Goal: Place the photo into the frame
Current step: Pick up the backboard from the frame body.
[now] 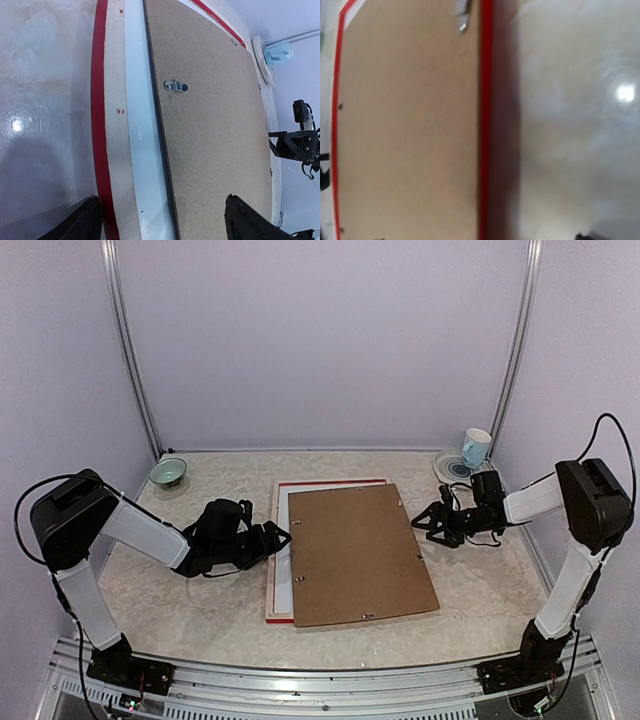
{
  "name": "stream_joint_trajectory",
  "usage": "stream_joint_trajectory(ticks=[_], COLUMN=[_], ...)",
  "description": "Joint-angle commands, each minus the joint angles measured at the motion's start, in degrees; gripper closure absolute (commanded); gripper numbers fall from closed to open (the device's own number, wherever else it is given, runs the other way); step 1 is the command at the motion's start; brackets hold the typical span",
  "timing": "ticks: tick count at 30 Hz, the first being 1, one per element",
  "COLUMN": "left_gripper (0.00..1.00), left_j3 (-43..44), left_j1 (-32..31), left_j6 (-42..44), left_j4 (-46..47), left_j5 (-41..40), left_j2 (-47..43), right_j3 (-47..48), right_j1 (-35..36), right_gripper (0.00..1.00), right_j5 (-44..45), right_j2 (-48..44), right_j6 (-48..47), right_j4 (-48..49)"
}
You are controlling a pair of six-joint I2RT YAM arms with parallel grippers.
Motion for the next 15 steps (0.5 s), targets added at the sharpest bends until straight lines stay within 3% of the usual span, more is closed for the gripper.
stream_joint_trajectory(ticks=[1, 15], left_gripper=[0.16, 0.17], left_j3=[0.25, 0.35], left_j1=[-0.11, -0.46], left_j6=[-0.56, -0.86], left_j4=[-0.2, -0.21], left_j5=[1.3, 1.16], left_j2=[0.92, 0.95], right_j3=[-2.0, -3.38], right_j1=[-0.06, 0.7], right_gripper=[0.21, 0.36], right_j5=[-4.2, -6.85], right_j2=[1.88, 4.86], right_j6=[2.35, 4.15], right_j4=[3.15, 6.03])
